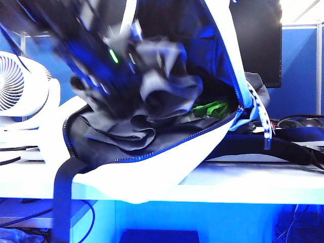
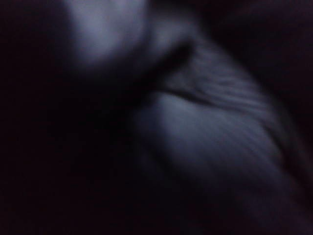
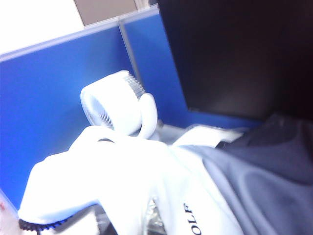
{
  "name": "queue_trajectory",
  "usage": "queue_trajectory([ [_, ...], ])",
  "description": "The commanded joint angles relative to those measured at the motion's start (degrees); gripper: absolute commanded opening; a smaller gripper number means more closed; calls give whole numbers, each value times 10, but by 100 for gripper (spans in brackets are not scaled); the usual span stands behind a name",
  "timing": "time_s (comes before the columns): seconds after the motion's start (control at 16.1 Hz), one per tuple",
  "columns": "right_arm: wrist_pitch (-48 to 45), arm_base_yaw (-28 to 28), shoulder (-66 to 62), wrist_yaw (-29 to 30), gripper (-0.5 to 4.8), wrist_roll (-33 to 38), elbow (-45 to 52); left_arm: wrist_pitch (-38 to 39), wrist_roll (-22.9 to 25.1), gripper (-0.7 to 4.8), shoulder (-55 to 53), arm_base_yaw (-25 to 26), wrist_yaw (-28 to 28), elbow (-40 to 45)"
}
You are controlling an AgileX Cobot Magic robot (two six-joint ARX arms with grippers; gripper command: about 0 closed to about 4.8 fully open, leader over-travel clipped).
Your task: Put the gray clothes into the backpack.
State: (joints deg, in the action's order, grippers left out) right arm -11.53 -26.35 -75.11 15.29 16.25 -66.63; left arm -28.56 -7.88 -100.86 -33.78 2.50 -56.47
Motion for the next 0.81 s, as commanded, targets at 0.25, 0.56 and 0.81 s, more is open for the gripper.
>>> queue_trajectory([
  [0.25, -3, 1, 9, 3, -5, -15, -8, -41, -33, -1, -222, -3, -71, -250],
  [0.56, 10, 1, 3, -39, -5, -50, -7, 57, -19, 479, -220, -2, -203, -319],
  [0.81, 10, 7, -11, -41, 0, -54, -7, 137, 0, 479, -179, -1, -331, -319],
])
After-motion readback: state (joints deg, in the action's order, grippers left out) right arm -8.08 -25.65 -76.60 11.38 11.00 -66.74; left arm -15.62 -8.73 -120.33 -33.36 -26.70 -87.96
